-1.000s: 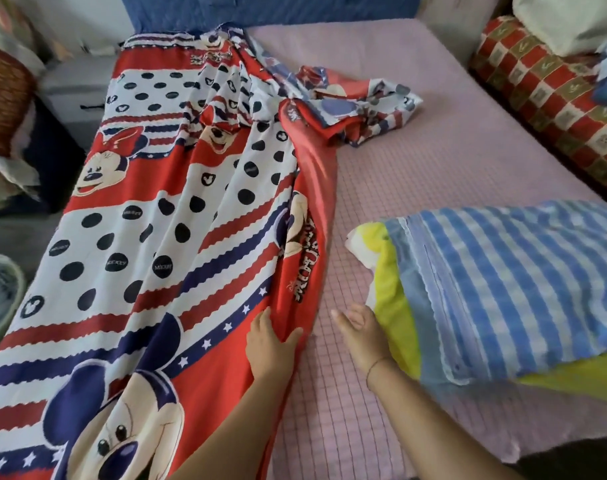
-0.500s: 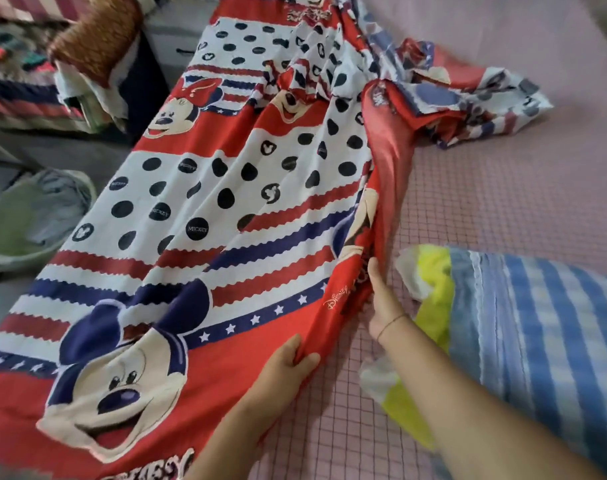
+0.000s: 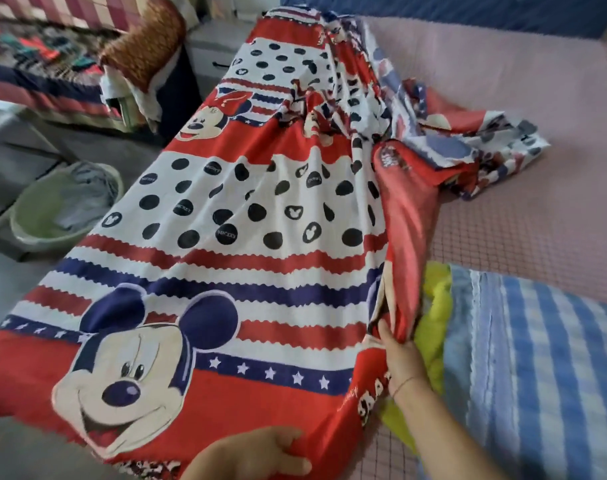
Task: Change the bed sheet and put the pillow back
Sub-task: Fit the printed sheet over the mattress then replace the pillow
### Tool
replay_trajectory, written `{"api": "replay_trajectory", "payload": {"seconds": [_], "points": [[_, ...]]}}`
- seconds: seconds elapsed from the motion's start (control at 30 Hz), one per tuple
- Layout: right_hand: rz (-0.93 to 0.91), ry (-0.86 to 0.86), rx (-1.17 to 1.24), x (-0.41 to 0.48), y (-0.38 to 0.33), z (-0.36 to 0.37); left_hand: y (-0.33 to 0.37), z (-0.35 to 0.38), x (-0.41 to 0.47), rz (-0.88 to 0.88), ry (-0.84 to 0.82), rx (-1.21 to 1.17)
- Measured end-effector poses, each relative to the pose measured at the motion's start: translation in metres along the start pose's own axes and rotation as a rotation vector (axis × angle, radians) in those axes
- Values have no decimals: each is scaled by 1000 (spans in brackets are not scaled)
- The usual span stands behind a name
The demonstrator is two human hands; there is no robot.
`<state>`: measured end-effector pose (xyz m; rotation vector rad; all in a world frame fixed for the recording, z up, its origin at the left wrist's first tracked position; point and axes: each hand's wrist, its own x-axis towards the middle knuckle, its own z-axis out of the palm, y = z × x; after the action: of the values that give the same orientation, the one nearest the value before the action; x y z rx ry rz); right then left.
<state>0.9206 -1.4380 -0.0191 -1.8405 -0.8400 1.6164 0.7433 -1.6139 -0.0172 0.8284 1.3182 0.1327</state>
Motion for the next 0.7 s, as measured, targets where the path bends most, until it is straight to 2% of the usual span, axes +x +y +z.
{"api": "replay_trajectory", "payload": {"seconds": [0.07,0.13,0.23,0.3,0.33,0.4,0.5,0.57,0.63,0.7], "points": [[-46,54,-54,-15,20,-7,-14,2,-5,-72,17,145],[-35,110,-112,-24,35,-13,-19,0,-10,-28,64,100],[-4,108,-40,-27,34,-16,-20,-10,-7,172,397,-172],[14,67,60,-24,26,-12,-9,-12,-3,223,595,-299],[29,31,112,-23,21,-9,-2,-12,1,235,644,-331],[74,-67,240,-18,13,-3,15,-5,9,232,648,-309],[91,-163,288,-11,2,3,33,14,24,203,525,-231],[102,-146,254,-6,-4,6,35,26,34,198,535,-77],[113,-104,204,-4,-14,5,38,31,39,214,635,72],[78,-15,159,0,-22,2,41,34,39,231,663,88]]}}
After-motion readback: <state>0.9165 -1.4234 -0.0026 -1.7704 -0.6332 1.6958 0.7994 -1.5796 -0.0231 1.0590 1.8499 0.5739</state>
